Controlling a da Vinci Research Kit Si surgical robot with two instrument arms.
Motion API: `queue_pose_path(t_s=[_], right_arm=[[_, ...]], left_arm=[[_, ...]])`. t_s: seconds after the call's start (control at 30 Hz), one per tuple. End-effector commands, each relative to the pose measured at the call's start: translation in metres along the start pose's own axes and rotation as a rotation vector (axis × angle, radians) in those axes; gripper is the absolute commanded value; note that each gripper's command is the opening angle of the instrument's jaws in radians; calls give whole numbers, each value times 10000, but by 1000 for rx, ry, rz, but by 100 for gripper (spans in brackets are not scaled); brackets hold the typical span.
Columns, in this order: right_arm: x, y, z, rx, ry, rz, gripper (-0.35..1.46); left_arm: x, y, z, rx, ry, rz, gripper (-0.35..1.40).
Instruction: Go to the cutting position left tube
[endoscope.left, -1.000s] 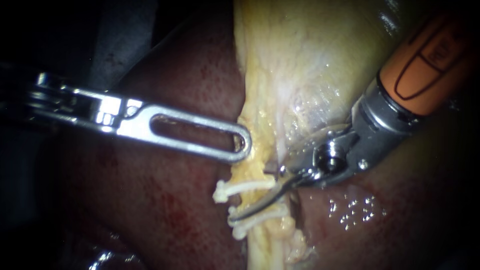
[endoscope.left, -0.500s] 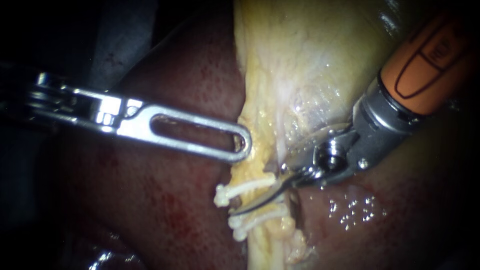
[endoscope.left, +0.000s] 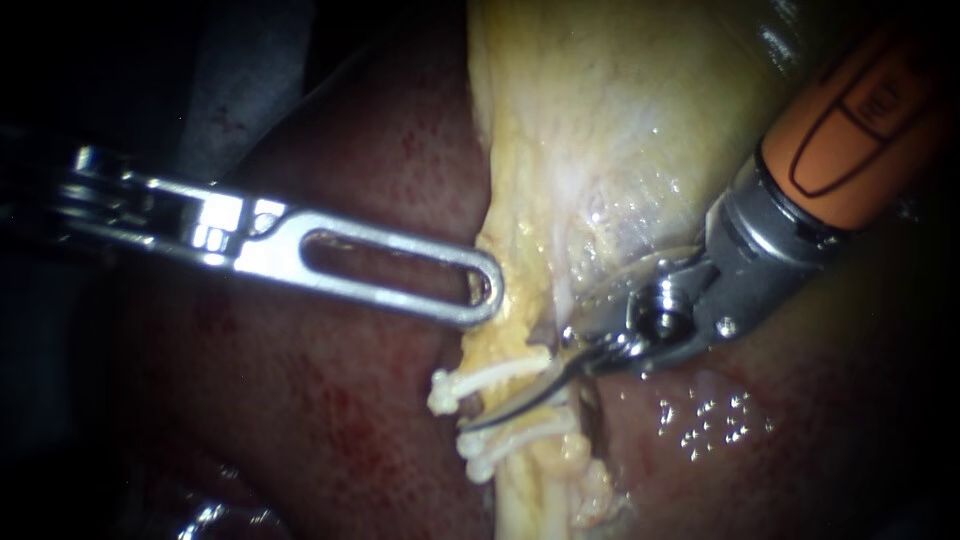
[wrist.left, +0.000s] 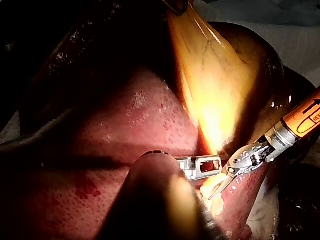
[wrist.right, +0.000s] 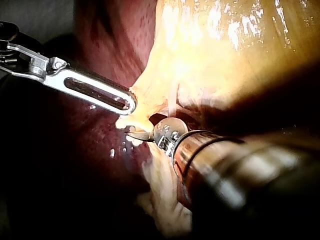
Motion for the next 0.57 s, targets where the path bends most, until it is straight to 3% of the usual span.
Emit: queue_pose_path(t_s=[0.03,0.57], right_arm=[[0,0,0,-1,0,0,36],[0,0,0,0,-1,-1,36]], left_arm=[[0,0,0,0,0,0,-35],[0,0,1,-1,-1,0,-35]])
